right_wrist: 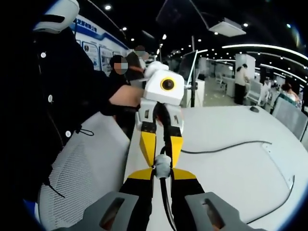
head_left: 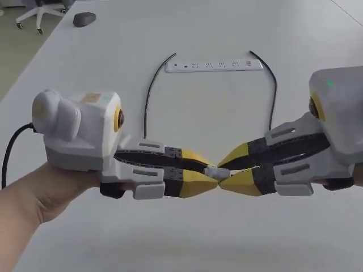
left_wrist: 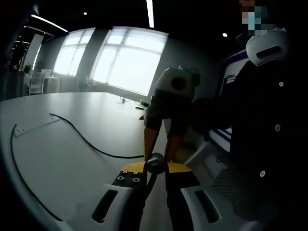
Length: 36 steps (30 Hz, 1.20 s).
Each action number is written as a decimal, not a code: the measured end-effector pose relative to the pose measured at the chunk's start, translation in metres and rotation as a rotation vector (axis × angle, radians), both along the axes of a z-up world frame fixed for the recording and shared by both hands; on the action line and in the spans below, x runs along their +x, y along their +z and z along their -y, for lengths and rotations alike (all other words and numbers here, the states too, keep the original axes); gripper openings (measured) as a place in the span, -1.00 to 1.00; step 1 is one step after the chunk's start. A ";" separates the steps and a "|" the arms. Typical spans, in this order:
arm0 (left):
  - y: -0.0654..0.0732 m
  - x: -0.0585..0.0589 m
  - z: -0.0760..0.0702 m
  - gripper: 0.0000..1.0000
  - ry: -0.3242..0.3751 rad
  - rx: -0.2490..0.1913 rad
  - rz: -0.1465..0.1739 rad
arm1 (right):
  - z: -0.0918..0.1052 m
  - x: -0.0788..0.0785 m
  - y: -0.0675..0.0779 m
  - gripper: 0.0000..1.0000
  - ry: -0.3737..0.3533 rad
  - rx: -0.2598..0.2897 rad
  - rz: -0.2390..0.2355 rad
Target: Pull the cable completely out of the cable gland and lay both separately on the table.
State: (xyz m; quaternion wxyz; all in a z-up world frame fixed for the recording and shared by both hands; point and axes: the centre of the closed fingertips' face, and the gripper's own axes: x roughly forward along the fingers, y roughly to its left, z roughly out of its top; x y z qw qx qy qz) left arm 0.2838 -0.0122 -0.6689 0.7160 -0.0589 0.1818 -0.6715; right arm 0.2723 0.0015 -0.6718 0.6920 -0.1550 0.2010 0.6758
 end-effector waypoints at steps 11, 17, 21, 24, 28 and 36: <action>-0.006 0.000 0.000 -0.71 0.005 0.016 -0.027 | 0.000 0.001 -0.006 -0.84 0.017 -0.032 0.051; -0.009 0.000 0.001 -0.70 0.007 0.020 -0.023 | 0.002 0.003 -0.008 -0.82 -0.007 -0.038 -0.006; -0.010 -0.001 0.000 -0.70 0.003 0.033 -0.011 | 0.006 0.006 -0.007 -0.61 -0.032 -0.031 -0.033; -0.009 0.000 -0.001 -0.70 0.012 0.032 -0.005 | 0.008 0.005 -0.009 -0.68 -0.027 -0.041 -0.018; -0.008 0.002 -0.003 -0.70 0.023 0.036 0.006 | 0.013 0.006 -0.018 -0.74 -0.039 -0.090 0.010; -0.006 0.002 -0.004 -0.70 0.031 0.038 0.025 | 0.017 0.008 -0.022 -1.00 -0.045 -0.120 0.052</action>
